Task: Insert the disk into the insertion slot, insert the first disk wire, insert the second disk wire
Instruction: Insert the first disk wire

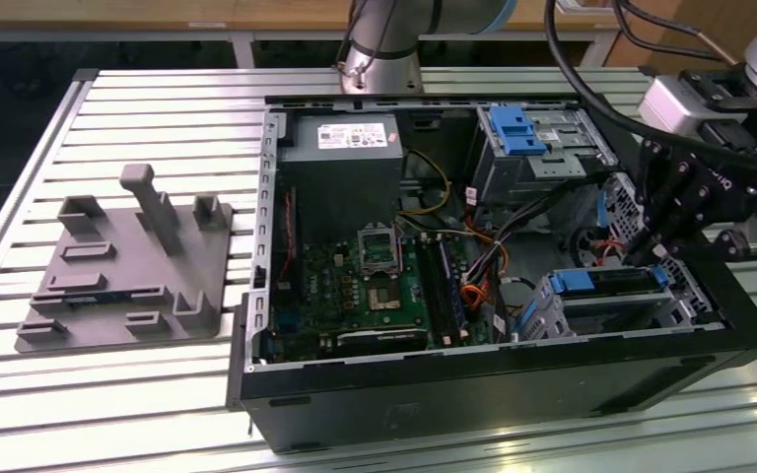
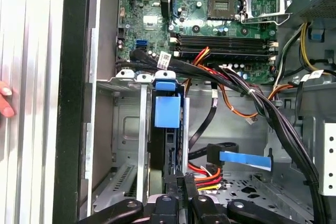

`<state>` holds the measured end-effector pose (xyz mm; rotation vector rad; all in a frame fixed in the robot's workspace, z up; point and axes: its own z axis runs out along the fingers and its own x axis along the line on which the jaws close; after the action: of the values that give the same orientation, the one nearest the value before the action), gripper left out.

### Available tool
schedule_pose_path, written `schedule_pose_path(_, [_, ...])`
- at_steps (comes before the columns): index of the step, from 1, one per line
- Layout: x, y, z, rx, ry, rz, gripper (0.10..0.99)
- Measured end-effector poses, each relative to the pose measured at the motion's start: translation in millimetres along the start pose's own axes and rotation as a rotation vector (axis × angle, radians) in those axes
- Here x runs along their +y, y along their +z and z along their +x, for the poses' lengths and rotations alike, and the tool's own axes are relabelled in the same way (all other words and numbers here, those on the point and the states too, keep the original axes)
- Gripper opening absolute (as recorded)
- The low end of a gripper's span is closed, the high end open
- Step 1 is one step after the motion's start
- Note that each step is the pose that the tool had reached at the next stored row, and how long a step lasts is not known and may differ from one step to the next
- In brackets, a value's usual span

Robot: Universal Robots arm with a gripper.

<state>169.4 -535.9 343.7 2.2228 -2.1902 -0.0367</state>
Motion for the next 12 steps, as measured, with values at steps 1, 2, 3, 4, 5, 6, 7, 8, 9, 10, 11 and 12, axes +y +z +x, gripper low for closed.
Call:
schedule_pose_path(1, [0.0, 0.0, 0.0, 0.0071, 0.000, 0.000, 0.165])
schedule_pose_path(2, [-0.1, 0.0, 0.0, 0.0167, 0.000, 0.000, 0.165])
schedule_pose_path(3, [0.0, 0.1, 0.0, 0.0254, 0.001, 0.000, 0.165])
schedule_pose_path(4, [-0.1, 0.2, -0.1, 0.0290, 0.001, 0.000, 0.165])
schedule_pose_path(5, [-0.1, 0.3, -0.1, 0.0296, 0.001, 0.000, 0.165])
schedule_pose_path(6, [-0.1, 0.2, -0.1, 0.0297, 0.001, 0.000, 0.165])
schedule_pose_path(7, [-0.1, 0.2, -0.1, 0.0298, 0.001, 0.000, 0.165])
schedule_pose_path(8, [-0.1, 0.2, -0.1, 0.0299, 0.001, 0.000, 0.165])
schedule_pose_path(9, [-0.1, 0.1, -0.1, 0.0300, 0.001, 0.000, 0.165])
schedule_pose_path(10, [-0.4, 0.2, -0.3, 0.0299, 0.001, 0.000, 0.165])
schedule_pose_path(11, [-1.1, 0.1, -0.4, 0.0300, 0.001, 0.000, 0.165])
schedule_pose_path(12, [-1.7, 0.1, -0.6, 0.0299, 0.001, 0.000, 0.165])
